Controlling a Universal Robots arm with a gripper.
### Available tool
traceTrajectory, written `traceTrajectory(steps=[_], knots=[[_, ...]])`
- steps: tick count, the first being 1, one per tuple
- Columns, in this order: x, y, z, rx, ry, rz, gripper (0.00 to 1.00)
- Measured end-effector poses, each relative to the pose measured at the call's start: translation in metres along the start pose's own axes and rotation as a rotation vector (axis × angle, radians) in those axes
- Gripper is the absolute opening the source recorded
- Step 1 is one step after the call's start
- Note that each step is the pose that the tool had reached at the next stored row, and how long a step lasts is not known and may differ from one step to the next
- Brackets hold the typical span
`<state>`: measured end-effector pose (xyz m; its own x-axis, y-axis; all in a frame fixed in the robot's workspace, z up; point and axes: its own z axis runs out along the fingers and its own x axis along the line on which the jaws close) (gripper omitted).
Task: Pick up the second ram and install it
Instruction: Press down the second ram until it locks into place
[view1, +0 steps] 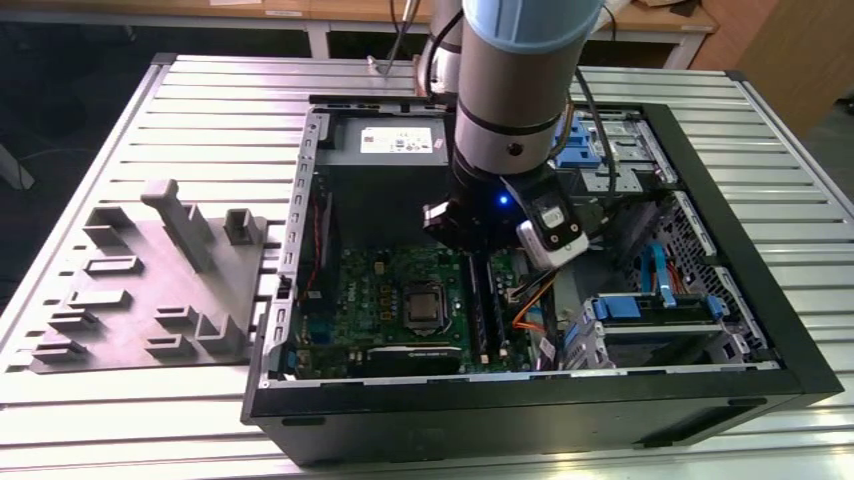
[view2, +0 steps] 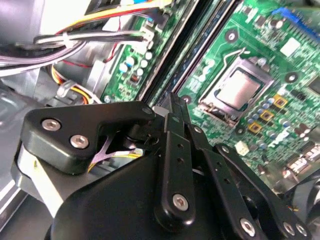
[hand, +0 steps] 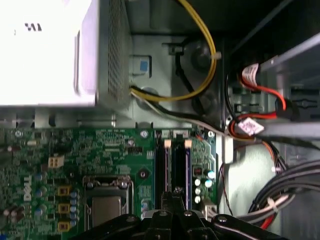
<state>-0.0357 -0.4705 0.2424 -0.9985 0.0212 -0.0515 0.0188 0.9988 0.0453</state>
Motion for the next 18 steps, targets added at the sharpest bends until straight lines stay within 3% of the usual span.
traceTrajectory(steps=[11, 18], knots=[[-0.0007, -0.0257, -0.0007, 0.0093, -0.0002, 0.0, 0.1], [-0.0013, -0.0362, -0.0009, 0.0188, -0.0004, -0.001, 0.1]])
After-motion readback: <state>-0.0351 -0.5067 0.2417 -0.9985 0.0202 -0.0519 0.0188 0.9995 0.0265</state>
